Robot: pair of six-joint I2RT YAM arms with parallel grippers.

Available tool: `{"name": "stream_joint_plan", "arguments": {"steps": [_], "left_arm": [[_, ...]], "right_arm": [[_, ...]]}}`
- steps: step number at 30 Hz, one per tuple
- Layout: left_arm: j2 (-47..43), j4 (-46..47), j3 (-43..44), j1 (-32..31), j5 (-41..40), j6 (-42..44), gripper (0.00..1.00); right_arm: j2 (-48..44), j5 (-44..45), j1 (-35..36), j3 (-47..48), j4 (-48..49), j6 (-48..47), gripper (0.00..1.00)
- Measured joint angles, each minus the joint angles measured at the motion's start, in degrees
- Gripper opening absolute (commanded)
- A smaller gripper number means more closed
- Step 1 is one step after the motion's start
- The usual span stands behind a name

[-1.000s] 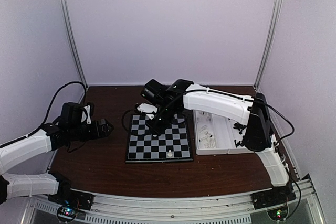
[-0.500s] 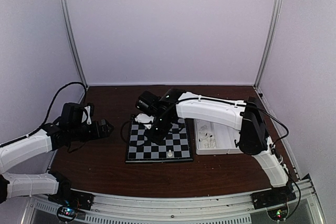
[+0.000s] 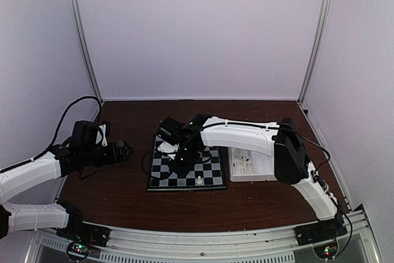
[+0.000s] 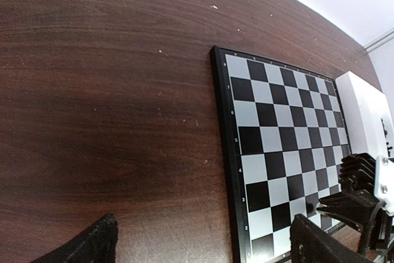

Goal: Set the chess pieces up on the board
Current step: Place the chess piece on the chessboard.

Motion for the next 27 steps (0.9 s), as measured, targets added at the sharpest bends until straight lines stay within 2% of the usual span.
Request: {"name": "stream_joint_plan", "arguments": {"steps": [11,17,27], "left_arm": [[0.0,0.02,0.0,0.0,0.07,0.0,0.98],[0.2,0.04,0.0,0.0,0.17,0.0,0.98],[0.42,0.94,0.0,0.0,1.64,0.37,0.98]], "right_arm": [[1.01,0.46,0.0,-0.13,0.83,0.17,0.13],[1.01,0.59,0.02,-0.13,0.98,0.09,0.31],[-0.02,1.95,-0.22,-0.09,1.05,-0.74,0.39]]}}
